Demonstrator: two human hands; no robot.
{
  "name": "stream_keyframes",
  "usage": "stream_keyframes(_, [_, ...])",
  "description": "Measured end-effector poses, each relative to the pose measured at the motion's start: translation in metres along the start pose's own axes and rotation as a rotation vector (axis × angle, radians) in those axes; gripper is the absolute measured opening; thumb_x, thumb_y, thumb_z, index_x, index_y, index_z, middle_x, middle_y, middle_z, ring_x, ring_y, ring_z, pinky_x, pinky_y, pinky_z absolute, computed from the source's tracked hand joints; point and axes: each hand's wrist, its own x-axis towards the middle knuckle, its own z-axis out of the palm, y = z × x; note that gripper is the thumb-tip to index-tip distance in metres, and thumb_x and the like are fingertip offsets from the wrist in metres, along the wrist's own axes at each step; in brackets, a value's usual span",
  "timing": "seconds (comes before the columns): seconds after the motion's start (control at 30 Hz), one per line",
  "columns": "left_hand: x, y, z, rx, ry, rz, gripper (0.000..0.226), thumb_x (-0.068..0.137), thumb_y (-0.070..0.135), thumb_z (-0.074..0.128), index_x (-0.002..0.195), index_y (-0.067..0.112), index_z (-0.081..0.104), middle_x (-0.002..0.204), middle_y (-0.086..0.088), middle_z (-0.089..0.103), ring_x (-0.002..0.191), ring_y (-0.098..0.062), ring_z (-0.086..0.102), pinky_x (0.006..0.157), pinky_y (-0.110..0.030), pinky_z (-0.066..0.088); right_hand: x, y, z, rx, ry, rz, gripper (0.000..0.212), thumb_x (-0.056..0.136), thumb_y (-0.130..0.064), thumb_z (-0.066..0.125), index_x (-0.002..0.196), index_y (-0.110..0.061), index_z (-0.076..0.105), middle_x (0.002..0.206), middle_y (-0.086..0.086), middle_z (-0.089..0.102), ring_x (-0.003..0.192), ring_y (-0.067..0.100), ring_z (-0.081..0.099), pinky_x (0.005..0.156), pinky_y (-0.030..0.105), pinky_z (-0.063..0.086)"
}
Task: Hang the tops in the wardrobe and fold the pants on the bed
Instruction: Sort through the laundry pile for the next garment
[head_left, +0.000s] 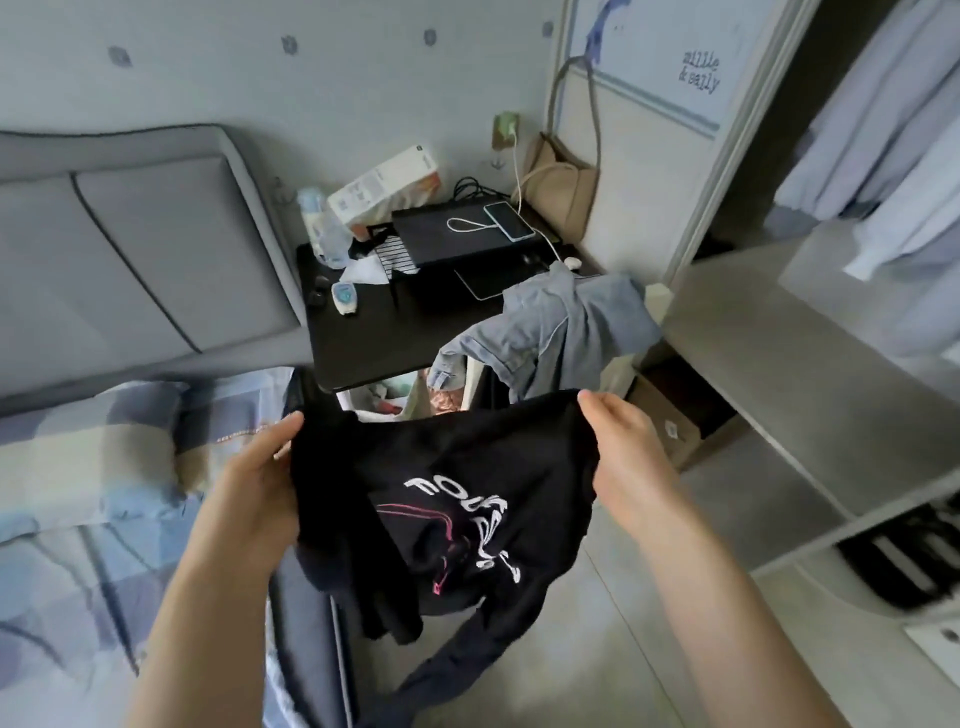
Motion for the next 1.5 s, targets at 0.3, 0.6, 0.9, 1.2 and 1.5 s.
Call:
stream_keyframes(0.3, [0.027,-0.07,0.062,0.61,-0.56,-0.017,0.081,0.063,0.028,0.089,0.136,0.034,0.054,0.136,0.007,0.06,0.125,-0.012,0.056,0.101,-0.03,0.048,-0.045,-0.027,0.003,0.498,-0.011,-0.008,0.008,0.095,-0.007,0.055,0.092,0.0,0.058,0.091,0.02,0.068,0.085,0.029,0.069,0.067,0.035,0.057])
stream_keyframes(0.6, [0.013,-0.13,0.139,1.211,-0.368,0.219,0.026,0.097,0.04,0.045,0.071,0.038,0.047,0.065,0.016,0.051,0.077,-0.006,0.051,0.105,-0.05,0.027,-0.068,-0.034,-0.018,0.672,0.099,-0.208,0.013,0.091,-0.004,0.059,0.081,-0.011,0.055,0.101,0.027,0.067,0.101,0.034,0.067,0.085,0.046,0.056])
stream_keyframes(0.9, [0.053,-0.153,0.129,1.369,-0.381,0.138,0.027,0.088,0.027,0.061,0.069,0.01,0.053,0.052,0.001,0.053,0.056,-0.017,0.053,0.057,-0.03,0.04,-0.06,-0.049,-0.066,0.798,0.383,-0.463,0.022,0.094,-0.005,0.055,0.074,-0.012,0.051,0.076,0.007,0.065,0.078,0.019,0.066,0.09,0.046,0.054])
stream_keyframes(1.2, [0.107,-0.147,0.17,0.845,-0.243,-0.349,0.014,0.096,0.003,0.057,0.103,-0.008,0.064,0.082,-0.017,0.072,0.071,-0.026,0.072,0.054,-0.029,0.058,0.015,-0.069,-0.147,0.388,0.944,-0.486,0.011,0.096,-0.021,0.055,0.086,-0.023,0.055,0.068,-0.012,0.05,0.057,-0.001,0.045,0.055,0.016,0.041])
stream_keyframes(1.5, [0.138,-0.11,0.322,0.064,-0.442,-0.723,0.021,0.08,0.019,0.065,0.097,0.007,0.065,0.091,-0.009,0.072,0.078,-0.024,0.074,0.087,-0.042,0.05,0.095,-0.068,-0.229,-0.31,0.623,-0.447,0.041,0.083,-0.012,0.068,0.118,-0.027,0.052,0.099,-0.005,0.046,0.092,0.002,0.048,0.084,0.018,0.038])
